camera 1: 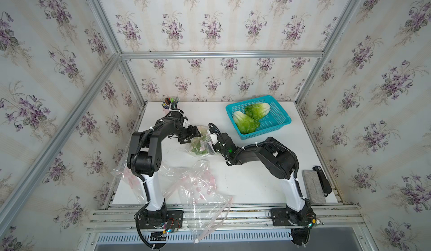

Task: Open the zip-top bag and take out the chinese cabbages
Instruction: Pick up the Chinese cabbage from the zipper food storage bag.

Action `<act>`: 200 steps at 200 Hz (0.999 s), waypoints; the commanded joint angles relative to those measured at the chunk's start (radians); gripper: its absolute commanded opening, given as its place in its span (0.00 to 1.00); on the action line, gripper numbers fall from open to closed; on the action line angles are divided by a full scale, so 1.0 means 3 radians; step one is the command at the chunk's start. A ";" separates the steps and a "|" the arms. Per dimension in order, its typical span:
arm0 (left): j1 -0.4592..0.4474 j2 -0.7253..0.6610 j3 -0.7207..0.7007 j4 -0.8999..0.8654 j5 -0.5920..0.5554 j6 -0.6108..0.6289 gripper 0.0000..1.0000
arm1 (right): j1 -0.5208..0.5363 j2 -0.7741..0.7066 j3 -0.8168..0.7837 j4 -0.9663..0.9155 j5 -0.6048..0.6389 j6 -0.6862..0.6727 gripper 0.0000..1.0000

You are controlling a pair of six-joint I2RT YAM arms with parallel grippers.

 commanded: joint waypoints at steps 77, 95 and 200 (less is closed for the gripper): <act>-0.0010 0.0041 -0.0056 0.0455 0.0551 -0.0315 0.32 | -0.0112 -0.0189 -0.0361 0.0657 -0.0785 0.0272 0.00; -0.0010 0.0056 -0.0025 0.0466 0.0572 -0.0329 0.19 | -0.0139 -0.0210 -0.0386 0.0672 -0.0855 0.0277 0.00; 0.0003 -0.0003 -0.0008 0.0580 0.0627 -0.0333 0.50 | -0.0228 -0.0257 -0.0550 0.0916 -0.1288 0.0303 0.00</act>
